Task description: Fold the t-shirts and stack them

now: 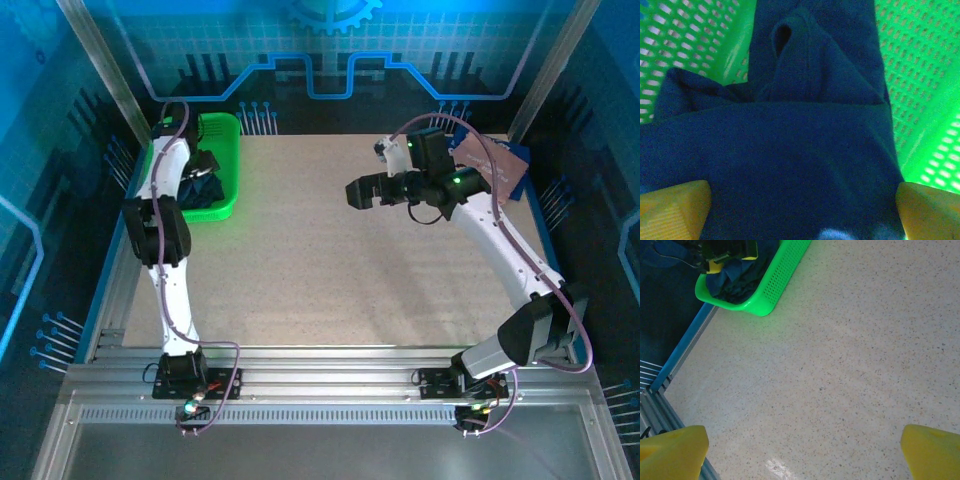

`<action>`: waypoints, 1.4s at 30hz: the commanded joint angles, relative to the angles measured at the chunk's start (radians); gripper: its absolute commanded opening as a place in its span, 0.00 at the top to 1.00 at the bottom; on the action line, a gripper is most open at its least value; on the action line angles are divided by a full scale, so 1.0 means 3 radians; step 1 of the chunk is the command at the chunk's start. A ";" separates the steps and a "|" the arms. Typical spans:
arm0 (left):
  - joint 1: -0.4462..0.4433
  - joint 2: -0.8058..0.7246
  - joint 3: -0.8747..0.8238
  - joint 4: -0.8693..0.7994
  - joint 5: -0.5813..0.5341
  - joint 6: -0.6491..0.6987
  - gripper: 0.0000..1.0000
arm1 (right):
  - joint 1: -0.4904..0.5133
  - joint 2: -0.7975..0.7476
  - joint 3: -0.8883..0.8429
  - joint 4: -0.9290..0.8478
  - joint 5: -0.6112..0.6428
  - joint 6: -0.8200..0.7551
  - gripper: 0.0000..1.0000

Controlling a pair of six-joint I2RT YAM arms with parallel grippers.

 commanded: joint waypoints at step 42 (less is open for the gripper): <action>-0.1662 -0.1454 0.0328 0.1990 0.2075 -0.0586 1.00 | -0.0922 -0.0236 -0.0492 0.0286 0.0044 0.0372 0.00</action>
